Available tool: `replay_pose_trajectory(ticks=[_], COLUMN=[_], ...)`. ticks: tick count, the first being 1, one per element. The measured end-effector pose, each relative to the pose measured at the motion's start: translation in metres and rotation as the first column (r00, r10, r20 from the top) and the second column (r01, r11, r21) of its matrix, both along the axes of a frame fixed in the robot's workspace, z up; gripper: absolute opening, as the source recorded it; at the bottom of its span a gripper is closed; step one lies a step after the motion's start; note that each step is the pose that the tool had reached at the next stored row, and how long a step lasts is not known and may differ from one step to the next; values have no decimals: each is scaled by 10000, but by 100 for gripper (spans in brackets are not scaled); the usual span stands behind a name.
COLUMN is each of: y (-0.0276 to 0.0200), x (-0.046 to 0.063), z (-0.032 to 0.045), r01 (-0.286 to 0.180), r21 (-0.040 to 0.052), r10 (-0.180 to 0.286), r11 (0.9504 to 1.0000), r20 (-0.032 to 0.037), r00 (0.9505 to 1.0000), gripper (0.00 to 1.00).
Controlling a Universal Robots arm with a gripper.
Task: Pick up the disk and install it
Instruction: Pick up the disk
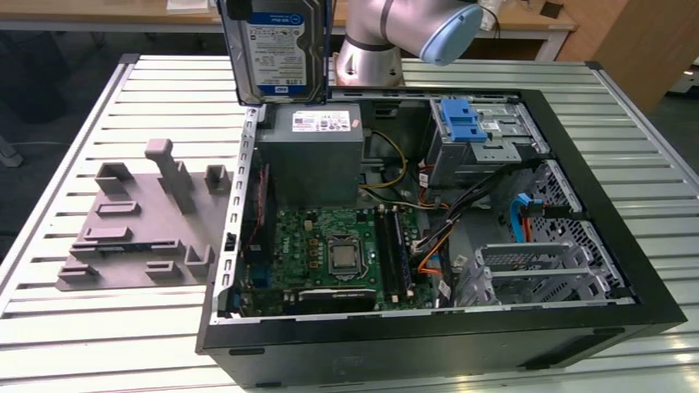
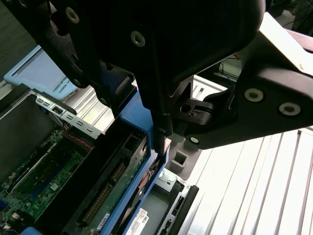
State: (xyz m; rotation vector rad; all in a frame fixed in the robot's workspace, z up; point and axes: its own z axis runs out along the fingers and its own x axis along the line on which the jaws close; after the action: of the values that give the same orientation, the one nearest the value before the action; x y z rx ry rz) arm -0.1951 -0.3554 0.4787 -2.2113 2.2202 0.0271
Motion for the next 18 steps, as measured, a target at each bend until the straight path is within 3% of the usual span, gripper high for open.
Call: replay_pose_trajectory(ticks=[11,18], y=[-47,-50], x=[9,82], z=[0,0], r01=[0,-1], r21=[0,0], r10=[0,1], r11=[10000,10000], r20=[-1,0], r00=[10000,10000], gripper=[36,36])
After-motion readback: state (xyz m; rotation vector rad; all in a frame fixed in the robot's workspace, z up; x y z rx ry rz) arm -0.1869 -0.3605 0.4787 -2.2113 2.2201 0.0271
